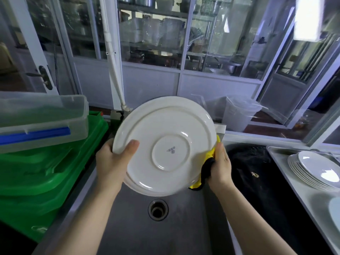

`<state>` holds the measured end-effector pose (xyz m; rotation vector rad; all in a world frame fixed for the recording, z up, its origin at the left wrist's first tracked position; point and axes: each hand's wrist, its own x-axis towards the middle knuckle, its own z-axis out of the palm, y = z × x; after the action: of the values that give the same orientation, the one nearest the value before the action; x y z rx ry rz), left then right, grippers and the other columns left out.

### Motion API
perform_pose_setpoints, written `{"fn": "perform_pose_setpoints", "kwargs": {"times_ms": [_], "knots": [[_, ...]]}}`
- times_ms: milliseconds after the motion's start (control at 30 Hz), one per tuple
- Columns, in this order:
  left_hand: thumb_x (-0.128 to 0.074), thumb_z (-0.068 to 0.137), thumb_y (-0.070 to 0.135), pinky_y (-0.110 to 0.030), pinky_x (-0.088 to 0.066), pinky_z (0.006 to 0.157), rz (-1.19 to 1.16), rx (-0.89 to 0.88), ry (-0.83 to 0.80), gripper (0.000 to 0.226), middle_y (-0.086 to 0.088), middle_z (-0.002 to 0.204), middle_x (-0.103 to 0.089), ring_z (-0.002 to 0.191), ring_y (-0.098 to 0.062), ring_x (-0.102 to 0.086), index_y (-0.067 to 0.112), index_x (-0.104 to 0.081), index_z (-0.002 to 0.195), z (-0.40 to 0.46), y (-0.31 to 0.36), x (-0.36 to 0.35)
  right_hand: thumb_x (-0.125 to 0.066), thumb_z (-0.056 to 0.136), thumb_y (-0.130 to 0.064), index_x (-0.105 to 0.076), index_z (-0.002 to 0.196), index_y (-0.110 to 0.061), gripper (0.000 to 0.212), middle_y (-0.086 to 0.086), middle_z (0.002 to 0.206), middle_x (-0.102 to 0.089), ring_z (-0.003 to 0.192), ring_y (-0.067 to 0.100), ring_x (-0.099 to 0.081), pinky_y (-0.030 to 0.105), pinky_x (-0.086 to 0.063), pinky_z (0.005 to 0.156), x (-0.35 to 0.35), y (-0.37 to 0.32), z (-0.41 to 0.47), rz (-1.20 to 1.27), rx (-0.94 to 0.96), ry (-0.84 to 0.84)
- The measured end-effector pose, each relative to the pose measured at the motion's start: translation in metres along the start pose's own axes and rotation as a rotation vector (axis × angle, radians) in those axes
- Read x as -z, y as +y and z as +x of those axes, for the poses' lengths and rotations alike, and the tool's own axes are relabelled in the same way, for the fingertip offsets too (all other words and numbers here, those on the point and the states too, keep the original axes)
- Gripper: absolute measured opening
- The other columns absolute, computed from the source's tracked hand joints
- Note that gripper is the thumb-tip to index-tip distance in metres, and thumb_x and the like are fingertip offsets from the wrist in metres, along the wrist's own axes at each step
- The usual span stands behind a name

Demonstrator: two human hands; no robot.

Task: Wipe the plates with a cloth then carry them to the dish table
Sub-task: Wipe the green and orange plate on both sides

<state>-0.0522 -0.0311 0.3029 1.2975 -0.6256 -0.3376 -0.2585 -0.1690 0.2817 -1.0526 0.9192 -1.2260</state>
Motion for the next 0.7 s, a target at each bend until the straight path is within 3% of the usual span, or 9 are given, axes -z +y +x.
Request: {"fn": "perform_pose_setpoints", "kwargs": {"times_ms": [67,167,233,333,433,500,567,700], "knots": [[-0.073,0.050,0.055,-0.013,-0.047,0.049,0.032,-0.044,-0.023,0.029,0.022,0.073,-0.070,0.063,0.004,-0.065,0.041,-0.068,0.075,-0.005,0.010,-0.003,-0.056,0.082,-0.057,-0.066,0.115,-0.025,0.048,-0.004,0.106,-0.066,0.101,0.013,-0.059,0.038,-0.047,0.093,0.001,0.004,0.002,0.067,-0.027,0.043],[-0.072,0.047,0.057,-0.017,-0.047,0.054,0.117,-0.087,-0.035,0.038,0.027,0.077,-0.069,0.068,0.005,-0.065,0.035,-0.062,0.076,-0.011,0.022,-0.007,-0.054,0.086,-0.050,-0.070,0.083,-0.033,0.025,-0.011,0.081,-0.067,0.076,0.006,-0.063,0.026,-0.052,0.069,0.003,0.009,0.002,0.135,-0.045,0.075],[-0.073,0.045,0.056,-0.013,-0.047,0.050,0.204,-0.139,-0.052,0.038,0.031,0.075,-0.066,0.069,0.008,-0.063,0.034,-0.059,0.073,-0.015,0.029,-0.009,-0.050,0.092,-0.045,-0.068,0.072,-0.033,0.030,-0.012,0.072,-0.064,0.066,0.004,-0.061,0.021,-0.051,0.058,0.001,0.008,0.002,0.185,-0.064,0.101],[-0.084,0.050,0.045,-0.012,-0.044,0.047,0.365,-0.280,-0.071,0.036,0.022,0.066,-0.066,0.066,0.006,-0.062,0.032,-0.055,0.068,-0.022,0.036,-0.012,-0.045,0.096,-0.040,-0.066,0.062,-0.029,0.042,-0.011,0.062,-0.057,0.058,0.005,-0.053,0.025,-0.045,0.059,-0.002,0.002,0.001,0.144,-0.005,0.146],[-0.078,0.051,0.054,-0.029,-0.046,0.044,0.522,-0.409,-0.068,0.045,0.009,0.060,-0.061,0.057,-0.012,-0.060,0.019,-0.054,0.065,-0.027,0.040,-0.017,-0.039,0.099,-0.034,-0.058,0.063,-0.029,0.041,-0.008,0.048,-0.046,0.049,0.007,-0.040,0.027,-0.036,0.057,-0.008,-0.010,-0.002,0.034,0.189,0.147],[-0.069,0.053,0.062,-0.031,-0.038,0.039,0.662,-0.560,-0.061,0.054,0.004,0.047,-0.044,0.043,-0.023,-0.044,0.016,-0.040,0.059,-0.030,0.041,-0.023,-0.037,0.100,-0.032,-0.060,0.074,-0.027,0.035,-0.001,0.046,-0.044,0.050,0.009,-0.042,0.023,-0.041,0.061,-0.015,-0.020,-0.007,-0.024,0.311,0.109],[-0.071,0.054,0.059,-0.026,-0.033,0.034,0.774,-0.703,-0.062,0.053,0.007,0.045,-0.031,0.037,-0.021,-0.032,0.021,-0.034,0.061,-0.033,0.042,-0.031,-0.037,0.100,-0.032,-0.058,0.072,-0.017,0.038,0.007,0.046,-0.047,0.050,0.014,-0.046,0.019,-0.044,0.060,-0.025,-0.028,-0.015,-0.095,0.430,0.048],[-0.075,0.056,0.050,-0.028,-0.039,0.034,0.882,-0.648,-0.101,0.042,0.006,0.043,-0.040,0.037,-0.026,-0.045,0.017,-0.049,0.060,-0.029,0.040,-0.039,-0.033,0.100,-0.036,-0.055,0.069,-0.005,0.049,0.010,0.052,-0.059,0.055,0.028,-0.058,0.039,-0.051,0.064,-0.039,-0.035,-0.036,-0.258,0.541,-0.175]]}}
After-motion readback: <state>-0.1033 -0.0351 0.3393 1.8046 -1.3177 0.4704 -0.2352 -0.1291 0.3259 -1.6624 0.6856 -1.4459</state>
